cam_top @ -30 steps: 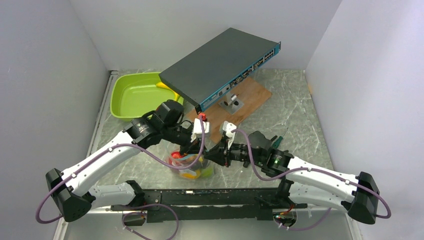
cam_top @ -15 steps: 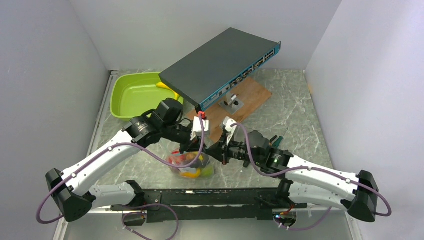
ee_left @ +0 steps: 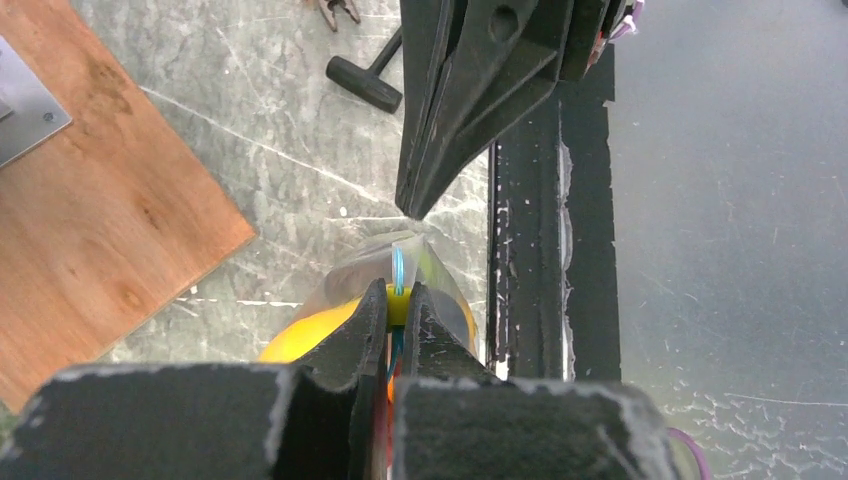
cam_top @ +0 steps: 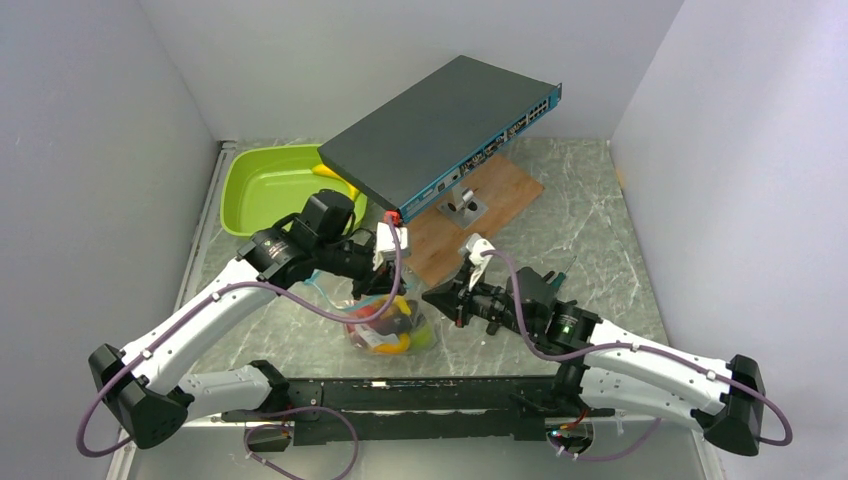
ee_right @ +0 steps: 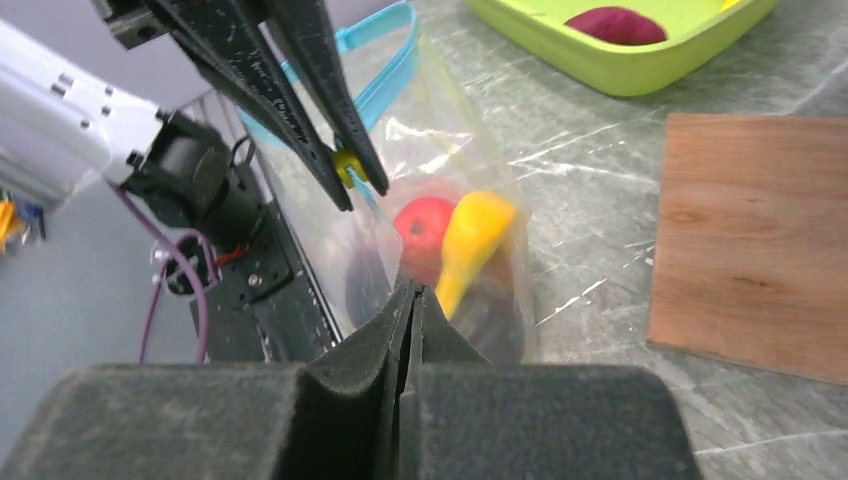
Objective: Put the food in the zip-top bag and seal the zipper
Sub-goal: Zip the zipper food storage bag at the center of the board.
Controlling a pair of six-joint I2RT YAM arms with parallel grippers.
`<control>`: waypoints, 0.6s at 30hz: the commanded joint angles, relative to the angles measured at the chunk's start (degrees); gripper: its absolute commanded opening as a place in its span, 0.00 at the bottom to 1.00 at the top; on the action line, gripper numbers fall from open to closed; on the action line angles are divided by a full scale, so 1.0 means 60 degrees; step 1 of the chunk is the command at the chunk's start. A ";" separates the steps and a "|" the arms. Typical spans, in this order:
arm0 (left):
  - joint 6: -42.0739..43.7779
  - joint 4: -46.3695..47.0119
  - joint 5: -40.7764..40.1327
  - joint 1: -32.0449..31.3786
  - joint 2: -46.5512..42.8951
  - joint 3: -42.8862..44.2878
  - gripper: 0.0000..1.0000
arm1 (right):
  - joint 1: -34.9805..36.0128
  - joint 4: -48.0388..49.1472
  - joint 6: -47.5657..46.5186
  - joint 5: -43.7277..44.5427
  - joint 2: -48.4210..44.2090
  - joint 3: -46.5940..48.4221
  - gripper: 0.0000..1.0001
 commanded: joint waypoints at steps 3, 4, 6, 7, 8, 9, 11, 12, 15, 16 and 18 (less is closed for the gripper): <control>-0.0001 -0.0079 0.0921 0.0017 0.0234 0.0321 0.00 | -0.0003 -0.1048 -0.1542 -0.1402 0.0367 0.1302 0.28; -0.0047 -0.0008 0.1008 0.0024 0.0227 0.0309 0.00 | 0.0002 -0.1052 -0.1609 -0.1540 0.0339 0.1315 0.38; -0.0143 0.0155 0.1048 0.0024 0.0169 0.0288 0.00 | 0.0008 -0.0996 -0.1715 -0.2022 0.0272 0.1199 0.50; -0.0145 0.0158 0.1106 0.0023 0.0159 0.0296 0.00 | 0.0018 -0.0839 -0.1798 -0.2260 0.0263 0.1099 0.52; -0.0145 0.0159 0.1163 0.0021 0.0138 0.0299 0.00 | 0.0005 -0.0669 -0.1852 -0.2455 0.0281 0.1003 0.53; -0.0162 0.0163 0.1238 0.0030 0.0125 0.0299 0.00 | 0.0003 -0.0445 -0.1948 -0.2549 0.0308 0.0904 0.53; -0.0070 0.0055 0.1432 0.0027 0.0156 0.0338 0.06 | -0.0053 0.0160 -0.2032 -0.2560 0.0498 0.0645 0.52; -0.0044 -0.0012 0.1532 0.0018 0.0177 0.0353 0.09 | -0.0149 0.0463 -0.2081 -0.2767 0.0608 0.0586 0.49; 0.0030 -0.0151 0.1602 0.0021 0.0223 0.0354 0.15 | -0.0415 0.1022 -0.2348 -0.3429 0.1050 0.0588 0.48; 0.0045 -0.0195 0.1567 0.0025 0.0217 0.0344 0.16 | -0.0485 0.0979 -0.2485 -0.3533 0.1227 0.0687 0.47; 0.0094 -0.0252 0.1472 0.0026 0.0179 0.0292 0.19 | -0.0608 0.0779 -0.2672 -0.3617 0.1504 0.0863 0.45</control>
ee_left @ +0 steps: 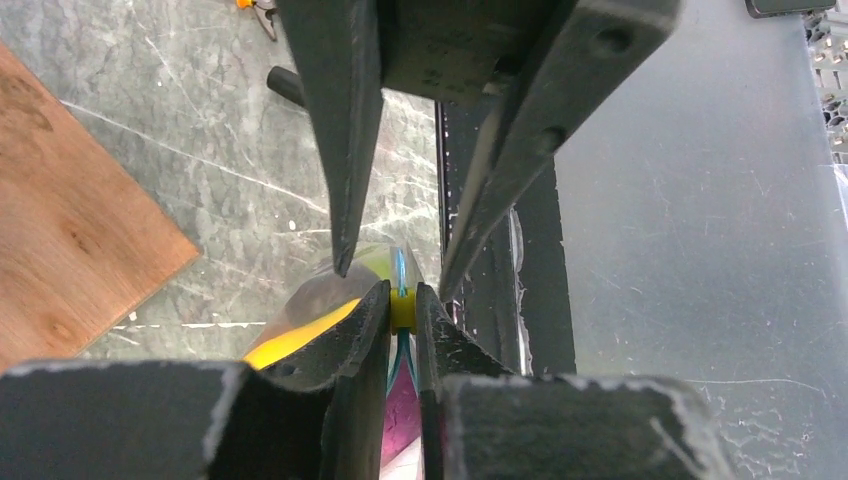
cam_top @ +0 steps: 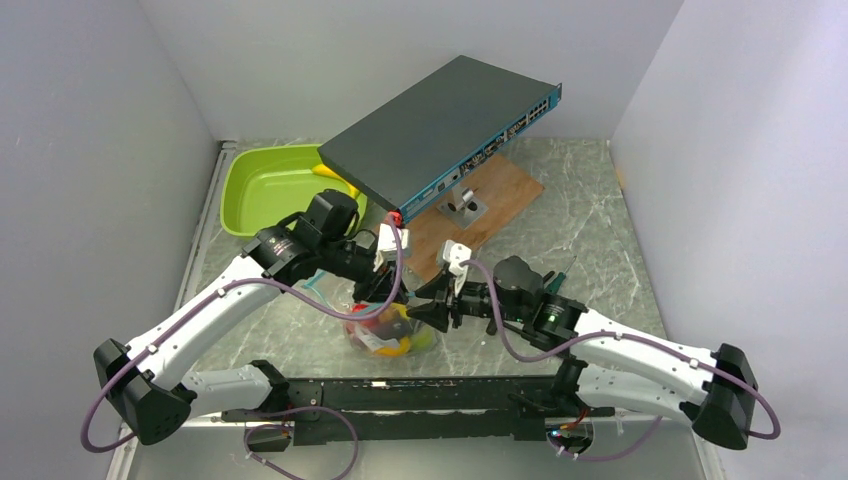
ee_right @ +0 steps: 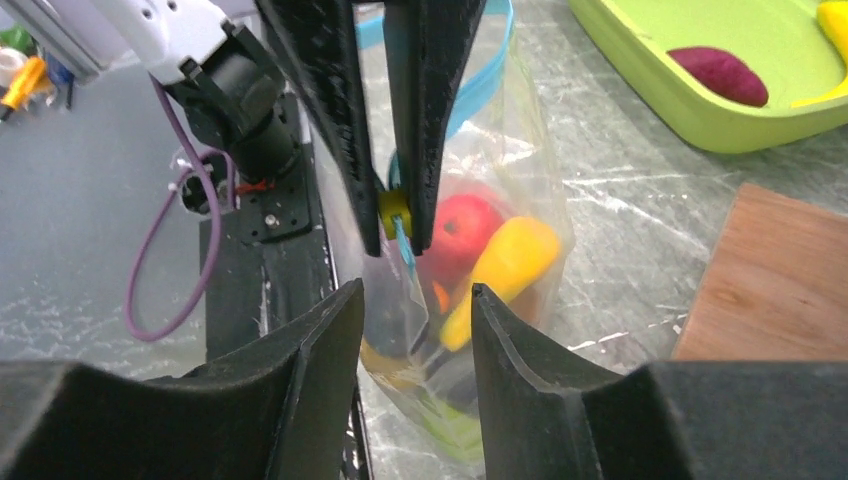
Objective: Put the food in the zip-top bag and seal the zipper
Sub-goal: Zip the zipper food storage bag at the center of the board.
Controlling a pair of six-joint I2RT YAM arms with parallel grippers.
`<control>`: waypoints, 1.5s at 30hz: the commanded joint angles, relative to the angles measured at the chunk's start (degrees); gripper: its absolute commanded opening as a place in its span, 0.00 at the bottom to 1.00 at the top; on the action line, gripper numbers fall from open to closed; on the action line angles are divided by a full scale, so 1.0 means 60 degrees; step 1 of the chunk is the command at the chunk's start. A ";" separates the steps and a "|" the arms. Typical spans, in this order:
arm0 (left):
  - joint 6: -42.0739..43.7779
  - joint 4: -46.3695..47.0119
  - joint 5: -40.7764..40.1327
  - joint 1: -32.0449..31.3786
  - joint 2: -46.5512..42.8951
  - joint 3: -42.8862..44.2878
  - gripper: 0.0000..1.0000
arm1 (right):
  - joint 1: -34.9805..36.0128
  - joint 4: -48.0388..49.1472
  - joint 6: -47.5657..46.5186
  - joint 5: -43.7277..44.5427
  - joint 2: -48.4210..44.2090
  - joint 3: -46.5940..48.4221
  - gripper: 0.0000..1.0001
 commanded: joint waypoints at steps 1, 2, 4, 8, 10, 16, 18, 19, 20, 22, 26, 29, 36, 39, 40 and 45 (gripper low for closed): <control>0.0246 -0.0075 0.0383 0.0020 -0.0091 0.0236 0.21 | -0.0324 0.0737 -0.0650 -0.0852 0.0449 0.0199 0.45; 0.0239 -0.0033 0.0351 0.0025 -0.0120 0.0180 0.23 | -0.0445 0.0865 -0.0609 -0.0974 0.0448 0.0131 0.45; 0.0207 0.0054 0.0227 0.0013 -0.0203 0.0110 0.31 | -0.0615 0.1159 -0.0480 -0.1269 0.0408 -0.0002 0.40; 0.0204 0.0095 -0.0223 0.0026 -0.0330 -0.0038 0.44 | -0.0705 0.1476 -0.0307 -0.1905 0.0571 0.0008 0.26; 0.0133 0.0210 -0.0346 0.0024 -0.0386 -0.0123 0.45 | -0.0725 0.1513 -0.0248 -0.2248 0.0687 0.0094 0.20; -0.0041 0.0474 -0.0413 0.0063 -0.0419 -0.0112 0.42 | -0.0705 0.1457 -0.0185 -0.2286 0.0693 0.0142 0.17; -0.0067 0.0493 -0.0351 0.0074 -0.0350 -0.0062 0.37 | -0.0703 0.1323 -0.0214 -0.2194 0.0611 0.0183 0.17; -0.0043 0.0432 -0.0300 0.0070 -0.0306 -0.0018 0.34 | -0.0704 0.1289 -0.0226 -0.2136 0.0551 0.0177 0.17; 0.0020 0.0375 -0.0256 0.0064 -0.0246 0.0055 0.32 | -0.0708 0.1252 -0.0219 -0.2086 0.0497 0.0189 0.17; 0.0047 0.0303 -0.0217 0.0068 -0.0156 0.0083 0.26 | -0.0701 0.1116 -0.0257 -0.2069 0.0454 0.0252 0.19; 0.0075 0.0262 -0.0146 0.0073 -0.0040 0.0154 0.14 | -0.0705 0.0941 -0.0261 -0.2183 0.0532 0.0398 0.21; 0.0061 0.0338 -0.0107 0.0072 -0.0066 0.0136 0.04 | -0.0708 0.0857 -0.0270 -0.2134 0.0552 0.0507 0.21; 0.0185 0.0255 -0.0065 0.0072 -0.0108 0.0151 0.00 | -0.0702 0.0198 -0.0414 -0.1809 0.0655 0.0965 0.14; 0.0147 0.0259 -0.0114 0.0071 -0.0165 0.0149 0.01 | -0.0698 0.0049 -0.0270 -0.1589 0.0686 0.1071 0.00; 0.0145 0.0274 -0.0096 0.0075 -0.0190 0.0149 0.12 | -0.0703 0.0086 -0.0243 -0.1617 0.0685 0.1063 0.00; -0.0115 0.0653 -0.0179 0.0071 -0.0355 0.0020 0.37 | -0.0694 0.0717 0.0264 -0.1229 0.0571 0.0694 0.00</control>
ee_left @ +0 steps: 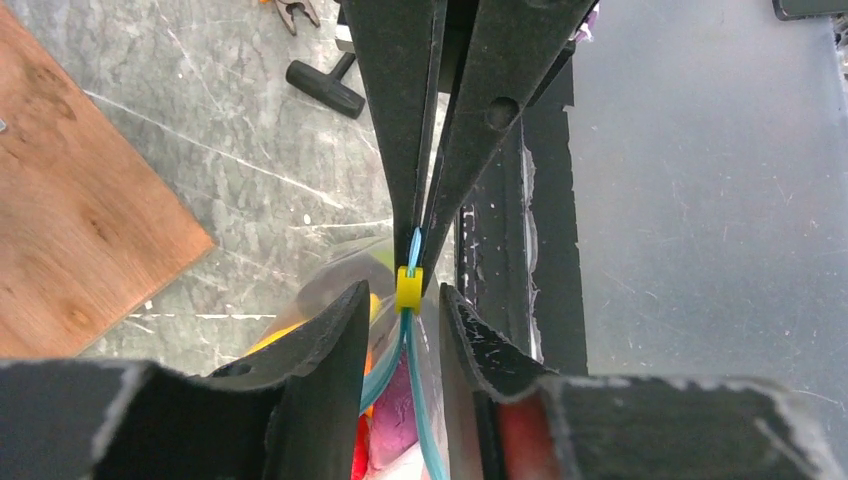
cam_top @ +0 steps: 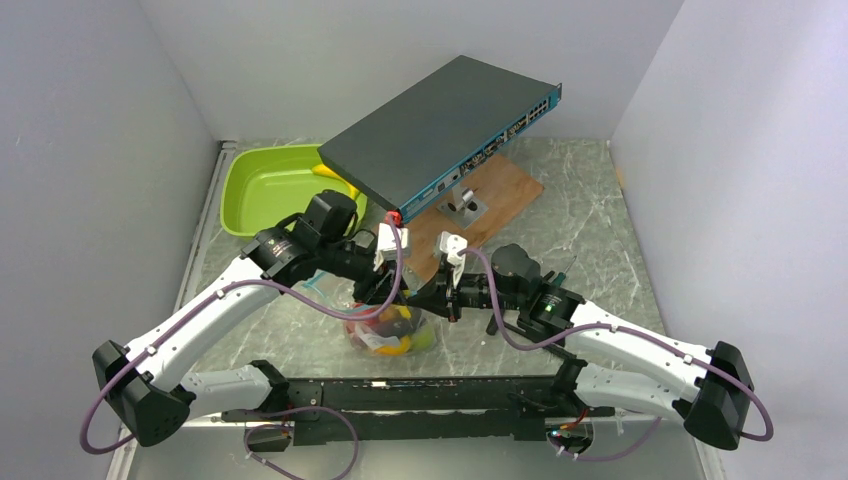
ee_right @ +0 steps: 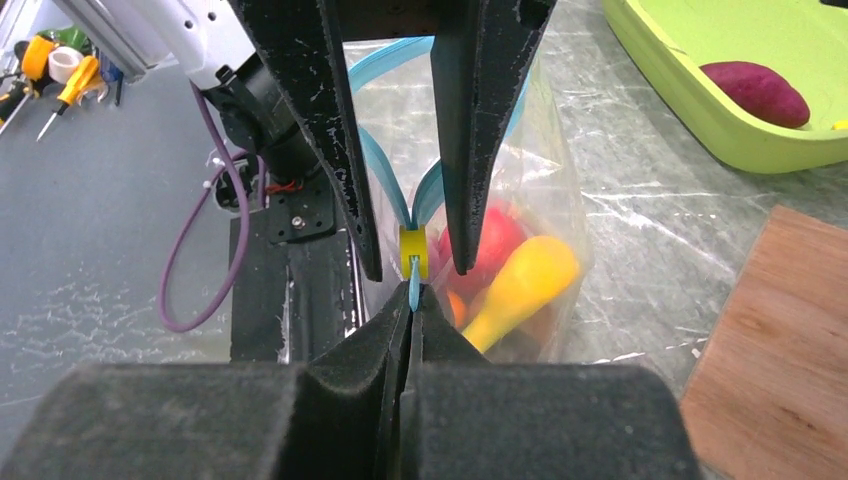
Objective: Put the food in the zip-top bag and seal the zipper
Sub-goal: Zip the zipper food storage bag at the center of the board.
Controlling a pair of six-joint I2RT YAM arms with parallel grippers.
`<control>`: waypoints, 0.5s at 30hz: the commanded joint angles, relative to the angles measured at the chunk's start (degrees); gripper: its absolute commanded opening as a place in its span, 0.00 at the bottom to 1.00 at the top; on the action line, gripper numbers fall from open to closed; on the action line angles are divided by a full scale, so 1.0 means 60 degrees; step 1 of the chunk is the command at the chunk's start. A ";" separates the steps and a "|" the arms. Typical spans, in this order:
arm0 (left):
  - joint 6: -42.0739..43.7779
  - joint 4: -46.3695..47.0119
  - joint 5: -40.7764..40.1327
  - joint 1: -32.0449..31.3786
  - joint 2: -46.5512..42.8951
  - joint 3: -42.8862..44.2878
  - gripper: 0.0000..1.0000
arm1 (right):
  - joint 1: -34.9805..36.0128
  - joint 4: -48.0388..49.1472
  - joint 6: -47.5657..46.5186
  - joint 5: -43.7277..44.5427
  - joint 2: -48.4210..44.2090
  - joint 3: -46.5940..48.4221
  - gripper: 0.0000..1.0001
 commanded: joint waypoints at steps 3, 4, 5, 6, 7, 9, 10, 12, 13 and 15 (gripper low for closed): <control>-0.0106 0.0596 0.0142 0.0046 -0.0313 0.0147 0.35 | 0.0015 0.0814 0.0580 0.0520 -0.0097 0.0187 0.00; -0.0127 0.0625 0.0122 0.0045 -0.0313 0.0151 0.34 | 0.0011 0.0793 0.0585 0.0510 -0.0057 0.0222 0.00; -0.0157 0.0658 0.0096 0.0047 -0.0290 0.0153 0.33 | 0.0006 0.0776 0.0589 0.0485 -0.0041 0.0246 0.00; -0.0190 0.0699 0.0096 0.0053 -0.0263 0.0177 0.31 | 0.0008 0.0761 0.0612 0.0501 -0.0030 0.0255 0.00; -0.0188 0.0669 0.0136 0.0048 -0.0217 0.0209 0.29 | 0.0006 0.0759 0.0616 0.0514 -0.0026 0.0246 0.00; -0.0125 0.0521 0.0195 0.0054 -0.0108 0.0324 0.22 | -0.0001 0.0796 0.0627 0.0638 -0.0066 0.0199 0.00; -0.0085 0.0462 0.0211 0.0050 -0.0061 0.0356 0.18 | 0.0005 0.0825 0.0644 0.0720 -0.0121 0.0163 0.00; -0.0072 0.0428 0.0210 0.0045 0.0024 0.0390 0.06 | 0.0010 0.0805 0.0673 0.0831 -0.0157 0.0155 0.00; -0.0086 0.0407 0.0209 0.0045 0.0053 0.0414 0.04 | 0.0006 0.0794 0.0695 0.0851 -0.0150 0.0161 0.00; -0.0114 0.0424 0.0229 0.0053 0.0110 0.0462 0.02 | 0.0043 0.0764 0.0725 0.0910 -0.0068 0.0195 0.00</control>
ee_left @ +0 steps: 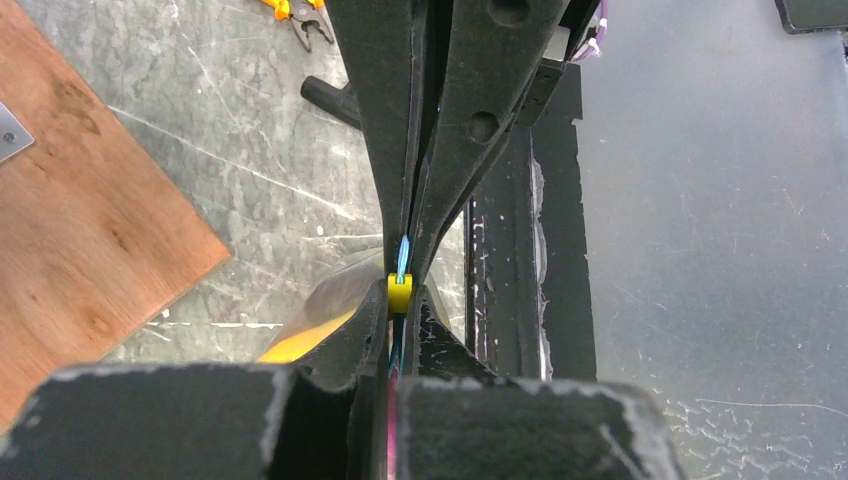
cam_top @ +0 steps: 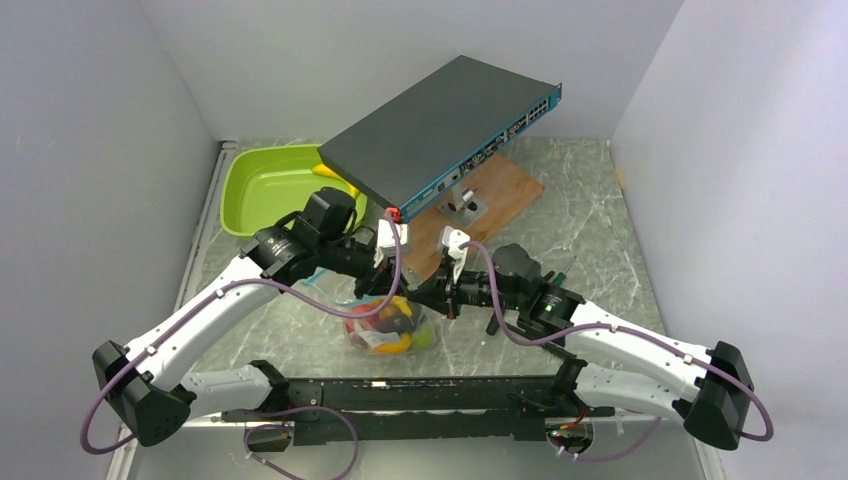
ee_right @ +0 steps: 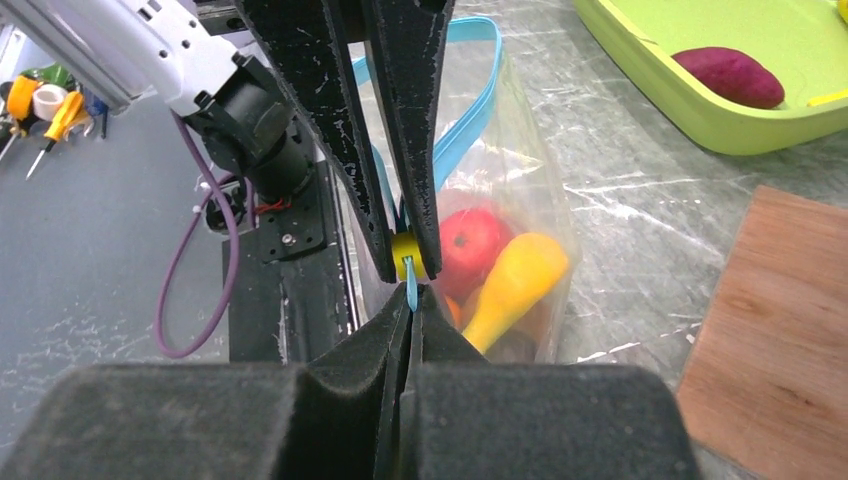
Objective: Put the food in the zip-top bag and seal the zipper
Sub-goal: Zip the zipper food storage bag at the center of the board.
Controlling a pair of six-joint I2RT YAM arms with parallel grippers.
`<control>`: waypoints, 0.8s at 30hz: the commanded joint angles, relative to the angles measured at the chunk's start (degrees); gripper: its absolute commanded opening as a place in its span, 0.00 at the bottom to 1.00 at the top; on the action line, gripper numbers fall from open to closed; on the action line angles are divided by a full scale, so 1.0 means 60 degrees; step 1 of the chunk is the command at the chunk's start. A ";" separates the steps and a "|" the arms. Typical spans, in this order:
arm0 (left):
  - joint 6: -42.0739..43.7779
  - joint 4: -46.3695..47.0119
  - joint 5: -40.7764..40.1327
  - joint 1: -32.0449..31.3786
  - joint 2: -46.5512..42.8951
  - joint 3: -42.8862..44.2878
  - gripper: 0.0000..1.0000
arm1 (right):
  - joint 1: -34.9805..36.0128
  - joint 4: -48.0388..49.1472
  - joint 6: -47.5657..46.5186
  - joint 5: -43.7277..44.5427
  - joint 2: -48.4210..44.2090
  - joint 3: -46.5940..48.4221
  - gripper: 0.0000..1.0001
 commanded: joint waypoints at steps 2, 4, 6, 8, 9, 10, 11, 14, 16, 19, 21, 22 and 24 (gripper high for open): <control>0.0013 0.0138 0.0234 0.0019 0.0108 0.0416 0.00 | 0.0179 0.0699 0.0114 0.0417 -0.0061 0.0107 0.00; 0.0098 0.0024 0.0102 0.0020 0.0052 0.0409 0.00 | 0.0374 0.1013 0.0141 0.0793 -0.0306 -0.0234 0.00; 0.0235 -0.0203 -0.0108 0.0014 -0.0022 0.0389 0.00 | 0.0388 0.1548 0.0398 0.1138 -0.0658 -0.0710 0.00; 0.0385 -0.0460 -0.0394 0.0026 -0.0103 0.0351 0.00 | 0.0383 0.1759 0.0678 0.1424 -0.0829 -0.0956 0.00; 0.0454 -0.0637 -0.0583 0.0028 -0.0128 0.0325 0.00 | 0.0389 0.1828 0.0820 0.1548 -0.0881 -0.1046 0.00; 0.0506 -0.0716 -0.0676 0.0035 -0.0188 0.0303 0.00 | 0.0386 0.1961 0.1003 0.1630 -0.0964 -0.1200 0.00; 0.0542 -0.0822 -0.0784 0.0033 -0.0248 0.0249 0.00 | 0.0372 0.2115 0.1174 0.1760 -0.1061 -0.1342 0.00; 0.0568 -0.0826 -0.0881 0.0033 -0.0457 0.0038 0.00 | 0.0327 0.2308 0.1487 0.1860 -0.1313 -0.1554 0.00; 0.0525 -0.0704 -0.0885 0.0039 -0.0551 -0.0077 0.00 | 0.0326 0.2215 0.1549 0.1917 -0.1429 -0.1564 0.00; 0.0510 -0.0673 -0.0977 0.0037 -0.0624 -0.0164 0.00 | 0.0326 0.1901 0.1397 0.1894 -0.1571 -0.1474 0.00; 0.0459 -0.0524 -0.0924 0.0033 -0.0709 -0.0332 0.00 | 0.0329 0.1539 0.1214 0.1697 -0.1536 -0.1317 0.00; 0.0413 -0.0403 -0.0865 0.0042 -0.0746 -0.0396 0.00 | 0.0330 0.1304 0.1054 0.1370 -0.1451 -0.1160 0.00; 0.0340 -0.0228 -0.0746 0.0036 -0.0781 -0.0489 0.00 | 0.0321 0.0647 0.0597 0.0634 -0.1209 -0.0723 0.00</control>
